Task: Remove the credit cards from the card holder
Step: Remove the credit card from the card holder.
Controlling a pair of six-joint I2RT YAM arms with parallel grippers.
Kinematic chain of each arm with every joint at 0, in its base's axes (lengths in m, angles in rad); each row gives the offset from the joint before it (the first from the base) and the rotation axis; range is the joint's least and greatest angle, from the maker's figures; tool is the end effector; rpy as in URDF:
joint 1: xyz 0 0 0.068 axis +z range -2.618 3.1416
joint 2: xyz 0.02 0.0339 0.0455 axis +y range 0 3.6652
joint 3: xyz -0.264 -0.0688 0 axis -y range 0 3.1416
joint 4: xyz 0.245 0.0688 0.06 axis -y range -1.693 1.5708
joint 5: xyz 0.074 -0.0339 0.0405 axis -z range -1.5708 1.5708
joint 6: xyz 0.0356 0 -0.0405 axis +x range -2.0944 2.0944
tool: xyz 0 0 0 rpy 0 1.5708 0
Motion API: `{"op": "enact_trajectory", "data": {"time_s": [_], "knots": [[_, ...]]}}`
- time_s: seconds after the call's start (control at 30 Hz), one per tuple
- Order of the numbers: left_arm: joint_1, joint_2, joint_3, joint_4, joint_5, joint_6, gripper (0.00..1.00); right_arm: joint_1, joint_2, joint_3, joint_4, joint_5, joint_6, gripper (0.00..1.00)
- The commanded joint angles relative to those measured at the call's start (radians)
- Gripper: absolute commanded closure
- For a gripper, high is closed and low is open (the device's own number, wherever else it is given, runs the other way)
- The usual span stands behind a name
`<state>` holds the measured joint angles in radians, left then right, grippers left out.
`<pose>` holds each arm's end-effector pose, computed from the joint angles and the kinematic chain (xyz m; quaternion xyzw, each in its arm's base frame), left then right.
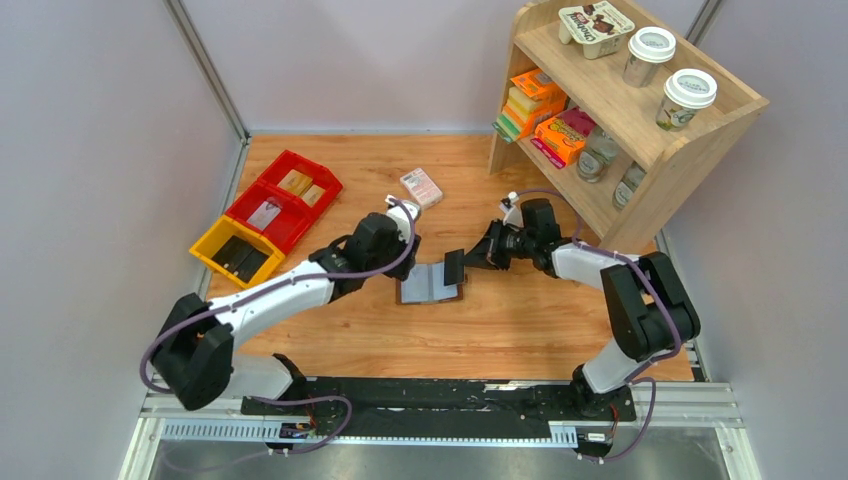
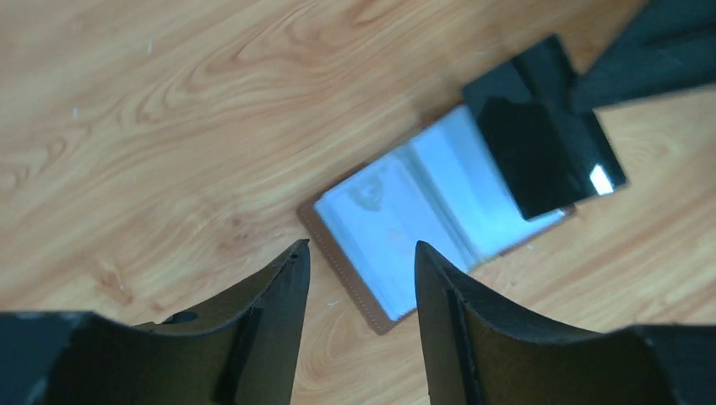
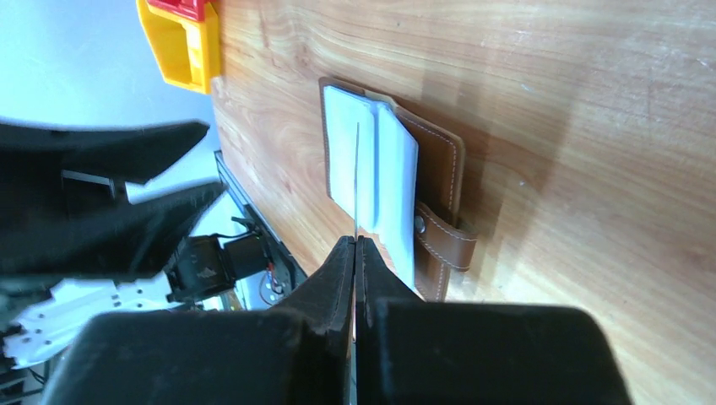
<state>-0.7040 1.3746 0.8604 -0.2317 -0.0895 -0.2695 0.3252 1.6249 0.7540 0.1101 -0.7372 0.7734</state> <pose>0.2245 -0.1864 0.2299 0.1798 0.8976 -0.1511 0.3731 0.2867 0.1219 0.1592 0.0521 0.8675 0.4743 0.1406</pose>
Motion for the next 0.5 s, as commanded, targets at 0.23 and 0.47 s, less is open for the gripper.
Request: {"op": "enact_trajectory", "data": {"time_s": [0.23,0.47], "knots": [[-0.227,-0.236,-0.205,0.433,-0.007,0.444,0.26,0.014,-0.149,0.073,-0.159,0.102,0.188,1.0],[-0.353,-0.183,-0.213,0.512,-0.051,0.559,0.26,0.026,-0.221,0.084,-0.17,0.113,0.279,1.0]]}}
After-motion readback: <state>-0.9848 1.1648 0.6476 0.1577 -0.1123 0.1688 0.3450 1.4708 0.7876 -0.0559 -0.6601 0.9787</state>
